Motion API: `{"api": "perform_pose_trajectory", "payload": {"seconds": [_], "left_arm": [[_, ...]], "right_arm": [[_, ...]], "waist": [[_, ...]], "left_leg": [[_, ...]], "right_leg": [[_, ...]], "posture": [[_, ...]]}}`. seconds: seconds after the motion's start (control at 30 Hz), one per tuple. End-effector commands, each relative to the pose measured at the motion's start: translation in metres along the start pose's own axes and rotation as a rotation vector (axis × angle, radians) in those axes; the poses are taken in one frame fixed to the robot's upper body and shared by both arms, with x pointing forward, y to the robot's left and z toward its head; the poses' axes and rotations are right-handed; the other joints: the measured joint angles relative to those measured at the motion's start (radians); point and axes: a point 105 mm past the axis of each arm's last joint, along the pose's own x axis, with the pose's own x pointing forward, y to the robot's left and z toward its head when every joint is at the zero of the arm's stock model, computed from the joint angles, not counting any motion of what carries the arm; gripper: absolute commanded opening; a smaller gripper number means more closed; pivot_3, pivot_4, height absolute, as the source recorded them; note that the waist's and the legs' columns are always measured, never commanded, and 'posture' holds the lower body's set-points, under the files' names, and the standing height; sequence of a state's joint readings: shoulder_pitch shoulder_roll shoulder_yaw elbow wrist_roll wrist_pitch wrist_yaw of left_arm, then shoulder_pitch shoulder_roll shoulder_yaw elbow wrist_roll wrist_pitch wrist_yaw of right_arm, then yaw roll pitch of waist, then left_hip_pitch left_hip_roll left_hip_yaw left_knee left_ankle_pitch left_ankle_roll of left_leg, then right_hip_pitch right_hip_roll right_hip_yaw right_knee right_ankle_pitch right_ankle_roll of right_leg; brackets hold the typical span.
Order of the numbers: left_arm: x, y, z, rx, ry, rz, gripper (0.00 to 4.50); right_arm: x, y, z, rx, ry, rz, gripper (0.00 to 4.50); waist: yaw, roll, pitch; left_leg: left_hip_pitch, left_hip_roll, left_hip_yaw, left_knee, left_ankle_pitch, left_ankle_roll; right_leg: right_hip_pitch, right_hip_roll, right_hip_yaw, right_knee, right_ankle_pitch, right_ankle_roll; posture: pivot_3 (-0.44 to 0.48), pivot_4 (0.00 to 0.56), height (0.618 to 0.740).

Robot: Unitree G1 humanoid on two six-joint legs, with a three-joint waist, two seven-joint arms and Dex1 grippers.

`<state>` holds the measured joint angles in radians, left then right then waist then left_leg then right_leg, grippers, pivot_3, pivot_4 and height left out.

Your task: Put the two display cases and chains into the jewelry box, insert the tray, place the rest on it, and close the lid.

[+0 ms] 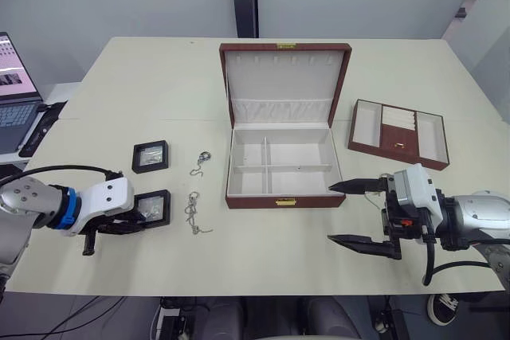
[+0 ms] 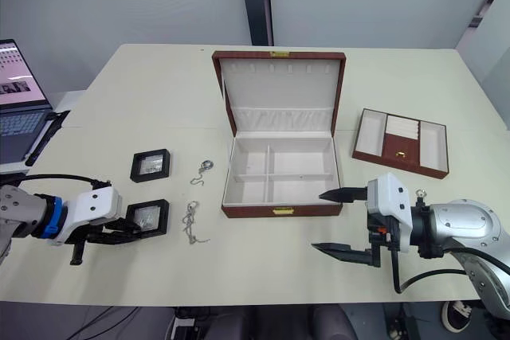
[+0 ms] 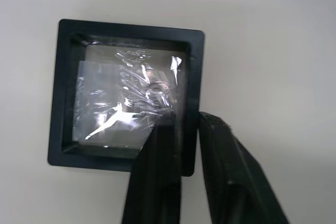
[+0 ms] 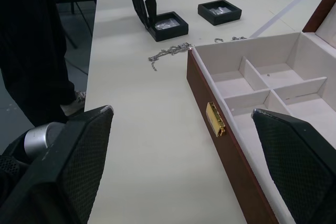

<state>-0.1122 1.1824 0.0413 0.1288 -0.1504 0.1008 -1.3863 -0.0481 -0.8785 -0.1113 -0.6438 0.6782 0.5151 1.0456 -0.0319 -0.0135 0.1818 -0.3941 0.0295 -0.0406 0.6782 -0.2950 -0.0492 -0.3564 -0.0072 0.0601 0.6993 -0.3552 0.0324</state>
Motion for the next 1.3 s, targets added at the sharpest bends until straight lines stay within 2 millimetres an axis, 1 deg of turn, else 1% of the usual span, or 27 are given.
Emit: {"api": "perform_pose_trajectory", "payload": {"seconds": [0.03, 0.3, 0.43, 0.5, 0.6, 0.63, 0.73, 0.83, 0.87, 0.93, 1.07, 1.13, 1.2, 1.3], "left_arm": [[0.003, 0.001, -0.001, 0.003, 0.0, 0.002, 0.04], [0.002, 0.003, 0.001, -0.002, -0.013, 0.008, 0.04], [-0.005, 0.008, 0.009, -0.005, -0.039, 0.024, 0.04], [-0.01, 0.015, 0.02, -0.011, -0.07, 0.043, 0.04], [-0.016, 0.023, 0.049, -0.005, -0.127, 0.051, 0.04], [-0.017, 0.025, 0.054, -0.003, -0.134, 0.05, 0.04], [-0.018, 0.028, 0.084, 0.018, -0.18, 0.025, 0.04], [-0.016, 0.024, 0.119, 0.064, -0.241, -0.047, 0.04], [-0.015, 0.023, 0.126, 0.077, -0.254, -0.064, 0.04], [-0.01, 0.022, 0.146, 0.128, -0.271, -0.099, 0.04], [0.001, 0.026, 0.172, 0.191, -0.283, -0.135, 0.04], [0.009, 0.034, 0.183, 0.235, -0.276, -0.114, 0.04], [0.014, 0.038, 0.19, 0.251, -0.268, -0.122, 0.04], [0.032, 0.047, 0.212, 0.279, -0.276, -0.132, 0.04]], "right_arm": [[0.0, 0.001, 0.005, -0.035, -0.008, 0.001, 4.5], [0.0, 0.001, 0.007, -0.029, -0.021, -0.001, 4.5], [-0.003, 0.0, 0.008, -0.024, -0.023, -0.006, 4.5], [-0.005, -0.002, 0.012, -0.005, -0.052, -0.027, 4.5], [-0.009, -0.007, 0.019, 0.039, -0.105, -0.073, 4.5], [-0.01, -0.008, 0.02, 0.048, -0.113, -0.082, 4.5], [-0.017, -0.013, 0.017, 0.074, -0.095, -0.136, 4.5], [-0.028, -0.02, 0.013, 0.101, -0.063, -0.2, 4.5], [-0.03, -0.021, 0.012, 0.107, -0.057, -0.215, 4.5], [-0.038, -0.027, 0.011, 0.11, -0.039, -0.272, 4.5], [-0.051, -0.033, 0.01, 0.117, -0.03, -0.35, 4.5], [-0.054, -0.034, 0.008, 0.112, -0.019, -0.376, 4.5], [-0.056, -0.033, 0.008, 0.111, -0.012, -0.392, 4.5], [-0.06, -0.034, 0.007, 0.109, -0.002, -0.44, 4.5]], "waist": [[0.0, 0.0, 0.0], [0.0, 0.0, 0.0], [0.0, 0.0, 0.0], [0.001, 0.0, 0.0], [0.003, -0.001, 0.0], [0.003, -0.001, 0.0], [0.003, -0.001, 0.0], [0.004, -0.001, 0.0], [0.003, -0.001, 0.0], [0.003, -0.001, 0.0], [0.003, -0.001, 0.0], [0.004, -0.001, 0.0], [0.0, -0.001, 0.0], [0.004, -0.001, 0.0]], "left_leg": [[0.0, 0.0, 0.0, 0.0, 0.0, 0.0], [0.0, 0.0, 0.0, 0.0, 0.0, 0.0], [0.0, 0.0, -0.001, 0.001, 0.0, 0.0], [0.0, 0.0, -0.001, 0.001, 0.0, 0.0], [-0.002, 0.0, -0.002, 0.001, 0.0, 0.0], [-0.003, 0.0, -0.004, 0.002, 0.0, 0.0], [-0.004, -0.001, -0.007, 0.003, 0.0, 0.0], [-0.004, -0.001, -0.008, 0.002, 0.0, 0.0], [-0.004, -0.001, -0.008, 0.003, 0.0, 0.0], [-0.004, -0.001, -0.008, 0.003, 0.001, 0.0], [-0.004, -0.001, -0.009, 0.003, 0.001, 0.0], [-0.004, -0.002, -0.008, 0.003, 0.001, 0.0], [-0.004, -0.002, -0.008, 0.003, 0.001, 0.001], [-0.004, -0.002, -0.009, 0.003, 0.002, 0.001]], "right_leg": [[0.0, 0.0, 0.0, 0.0, 0.0, 0.0], [0.0, 0.0, 0.0, 0.0, 0.0, 0.0], [0.0, 0.0, -0.001, 0.0, 0.0, 0.0], [0.0, 0.0, -0.002, 0.0, 0.0, 0.0], [0.0, 0.0, -0.006, 0.0, 0.0, 0.0], [0.001, 0.0, -0.008, 0.0, 0.0, 0.0], [0.001, 0.0, -0.012, 0.0, 0.0, 0.0], [0.001, 0.0, -0.014, 0.0, 0.0, 0.0], [0.001, 0.0, -0.014, 0.0, 0.0, 0.0], [0.002, 0.0, -0.014, 0.0, 0.0, 0.0], [0.002, 0.001, -0.014, 0.0, 0.0, 0.0], [0.002, 0.001, -0.014, -0.001, 0.0, 0.0], [0.002, 0.001, -0.014, -0.001, 0.0, 0.0], [0.002, 0.002, -0.014, 0.0, 0.0, 0.0]], "posture": [[0.0, 0.15, 0.74], [0.0, 0.15, 0.74], [0.0, 0.15, 0.74], [0.0, 0.15, 0.74], [0.0, 0.15, 0.74], [0.0, 0.15, 0.74], [0.0, 0.15, 0.74], [0.0, 0.15, 0.74], [0.0, 0.15, 0.74], [0.0, 0.15, 0.74], [0.0, 0.15, 0.74], [0.0, 0.15, 0.74], [0.0, 0.15, 0.74], [0.0, 0.15, 0.74]]}}
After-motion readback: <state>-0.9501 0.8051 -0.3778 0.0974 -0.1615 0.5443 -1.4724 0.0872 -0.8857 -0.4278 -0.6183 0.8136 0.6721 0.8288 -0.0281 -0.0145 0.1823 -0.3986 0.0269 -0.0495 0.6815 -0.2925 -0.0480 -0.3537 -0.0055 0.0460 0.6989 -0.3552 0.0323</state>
